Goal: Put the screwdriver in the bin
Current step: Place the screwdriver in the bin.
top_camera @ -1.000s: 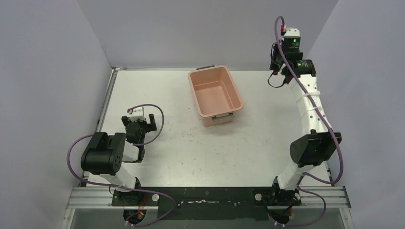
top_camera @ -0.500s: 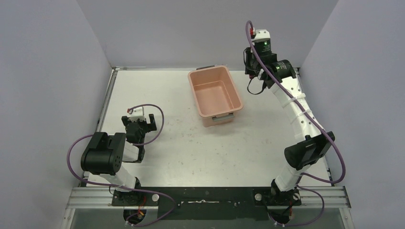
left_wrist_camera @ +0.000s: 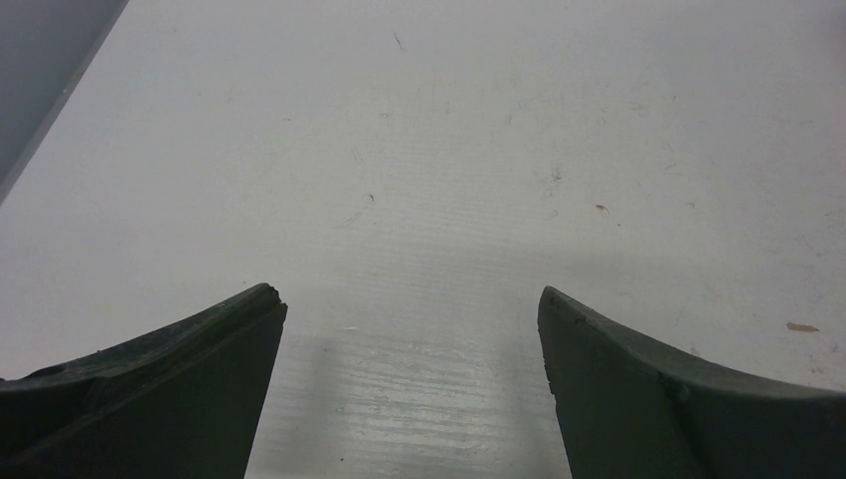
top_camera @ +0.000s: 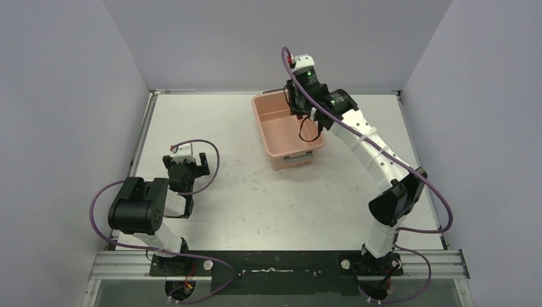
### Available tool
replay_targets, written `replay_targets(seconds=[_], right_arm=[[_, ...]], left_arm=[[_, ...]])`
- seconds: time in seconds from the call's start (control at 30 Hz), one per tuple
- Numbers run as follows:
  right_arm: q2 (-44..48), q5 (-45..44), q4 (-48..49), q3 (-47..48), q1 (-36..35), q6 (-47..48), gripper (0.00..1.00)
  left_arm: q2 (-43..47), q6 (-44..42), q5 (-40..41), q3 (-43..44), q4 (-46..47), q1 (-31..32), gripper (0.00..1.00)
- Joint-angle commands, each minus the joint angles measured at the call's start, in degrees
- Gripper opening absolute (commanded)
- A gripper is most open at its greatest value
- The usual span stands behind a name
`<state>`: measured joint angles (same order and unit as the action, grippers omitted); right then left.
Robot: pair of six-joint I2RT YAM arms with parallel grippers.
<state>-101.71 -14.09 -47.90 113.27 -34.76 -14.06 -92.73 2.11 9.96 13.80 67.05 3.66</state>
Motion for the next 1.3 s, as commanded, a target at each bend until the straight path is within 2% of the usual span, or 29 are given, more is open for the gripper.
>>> replay_targets(seconds=[0.0, 0.6, 1.13, 1.27], right_arm=[[-0.61, -0.53, 4.16, 0.93, -1.28, -1.14, 0.0], [-1.95, 2.71, 24.48, -25.04, -1.23, -1.36, 0.0], [-12.97, 6.93, 30.31, -29.14, 0.57, -0.63, 0.0], [-15.31, 8.69, 30.25, -29.16, 1.65, -0.71, 0.03]], left_arm=[[0.43, -0.32, -0.46, 0.79, 2.2, -0.06, 0.97], [0.41, -0.39, -0.46, 0.79, 2.16, -0.06, 0.97], [0.44, -0.34, -0.42, 0.79, 2.14, -0.06, 0.97], [0.39, -0.35, -0.44, 0.79, 2.2, -0.07, 0.97]])
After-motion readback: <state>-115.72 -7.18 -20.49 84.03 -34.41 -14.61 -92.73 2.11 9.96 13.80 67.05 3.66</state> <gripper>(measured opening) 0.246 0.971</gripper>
